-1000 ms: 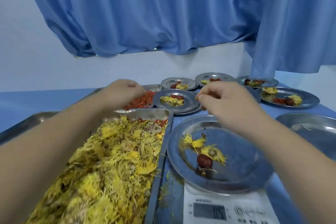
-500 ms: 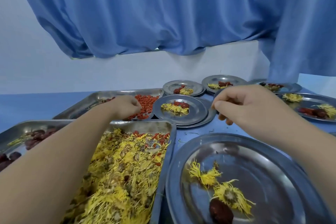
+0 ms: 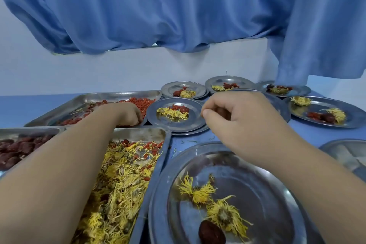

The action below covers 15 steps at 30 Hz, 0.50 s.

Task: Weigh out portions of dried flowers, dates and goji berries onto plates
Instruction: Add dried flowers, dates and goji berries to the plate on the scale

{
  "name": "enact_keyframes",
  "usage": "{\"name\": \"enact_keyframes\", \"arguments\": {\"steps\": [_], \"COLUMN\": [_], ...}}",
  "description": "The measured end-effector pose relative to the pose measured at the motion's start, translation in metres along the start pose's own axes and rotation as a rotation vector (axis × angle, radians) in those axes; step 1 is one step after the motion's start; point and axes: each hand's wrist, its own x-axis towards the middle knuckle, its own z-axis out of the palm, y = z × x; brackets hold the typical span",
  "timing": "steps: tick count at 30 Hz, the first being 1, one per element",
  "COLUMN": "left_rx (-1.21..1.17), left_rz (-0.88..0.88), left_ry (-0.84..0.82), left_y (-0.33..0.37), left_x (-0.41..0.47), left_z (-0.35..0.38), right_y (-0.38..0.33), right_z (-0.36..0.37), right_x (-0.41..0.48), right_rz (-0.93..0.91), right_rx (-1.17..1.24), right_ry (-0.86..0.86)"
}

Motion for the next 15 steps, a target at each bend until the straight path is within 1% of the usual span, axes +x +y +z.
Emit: {"name": "enact_keyframes", "arguments": {"steps": [4,10,12,15], "left_rx": [-0.035,-0.123,-0.149,-0.224], "left_rz": [-0.025,0.034,0.05,0.075], "left_ry": [0.001,0.009,0.077,0.232], "left_y": [-0.005,-0.01,-0.012,-0.015], "left_x": [0.004,0.003,0.0,-0.002], "left_z": [0.0,-0.002,-0.004,-0.008], "right_y": [0.0,0.001,0.001,0.001], "right_z": [0.0,-0.003,-0.003,-0.003], "right_x": [-0.001,-0.001,-0.001,-0.001], "right_rz": [0.001,0.006,0.007,0.007], "right_rx": [-0.014,-0.047,-0.049,-0.053], "right_ry": [-0.012,-0.019,-0.01,-0.006]}}
